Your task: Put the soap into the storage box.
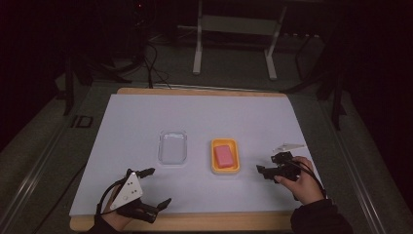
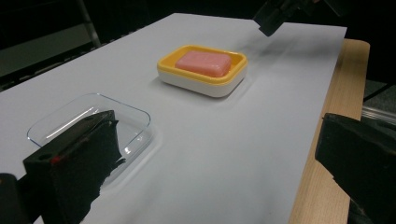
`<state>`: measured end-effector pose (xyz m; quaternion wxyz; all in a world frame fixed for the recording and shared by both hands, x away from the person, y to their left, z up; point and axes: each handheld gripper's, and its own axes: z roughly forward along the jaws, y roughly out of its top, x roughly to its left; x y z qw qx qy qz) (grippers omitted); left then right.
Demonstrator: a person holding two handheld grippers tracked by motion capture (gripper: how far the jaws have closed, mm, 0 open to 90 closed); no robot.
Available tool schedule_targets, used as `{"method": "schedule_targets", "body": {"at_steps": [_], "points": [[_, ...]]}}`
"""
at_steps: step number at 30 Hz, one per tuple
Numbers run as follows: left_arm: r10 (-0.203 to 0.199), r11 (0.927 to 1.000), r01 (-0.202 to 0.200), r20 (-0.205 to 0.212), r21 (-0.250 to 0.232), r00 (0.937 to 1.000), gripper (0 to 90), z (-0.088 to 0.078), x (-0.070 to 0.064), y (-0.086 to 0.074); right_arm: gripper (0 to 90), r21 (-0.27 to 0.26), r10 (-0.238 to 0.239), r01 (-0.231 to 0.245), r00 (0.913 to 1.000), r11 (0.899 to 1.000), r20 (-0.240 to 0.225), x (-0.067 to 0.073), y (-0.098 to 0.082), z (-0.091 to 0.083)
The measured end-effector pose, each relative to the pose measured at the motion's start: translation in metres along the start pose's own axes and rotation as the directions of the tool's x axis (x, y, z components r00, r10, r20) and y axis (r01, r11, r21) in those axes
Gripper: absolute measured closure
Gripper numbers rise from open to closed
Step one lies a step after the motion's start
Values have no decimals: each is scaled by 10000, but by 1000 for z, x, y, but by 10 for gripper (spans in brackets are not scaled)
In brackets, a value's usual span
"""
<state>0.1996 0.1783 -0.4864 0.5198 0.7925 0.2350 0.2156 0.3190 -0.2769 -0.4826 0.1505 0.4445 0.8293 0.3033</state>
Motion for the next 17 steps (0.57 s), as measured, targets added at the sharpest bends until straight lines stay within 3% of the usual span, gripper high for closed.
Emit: {"method": "schedule_targets", "body": {"at_steps": [9, 17], "points": [[28, 10000, -28, 18, 33, 10000, 5, 1, 0, 0, 278, -128, -99, 100, 9999, 9999, 107, -3, -10, 5], [19, 10000, -20, 54, 52, 10000, 6, 1, 0, 0, 274, -556, -153, 161, 9998, 9983, 150, -7, -13, 8]]}}
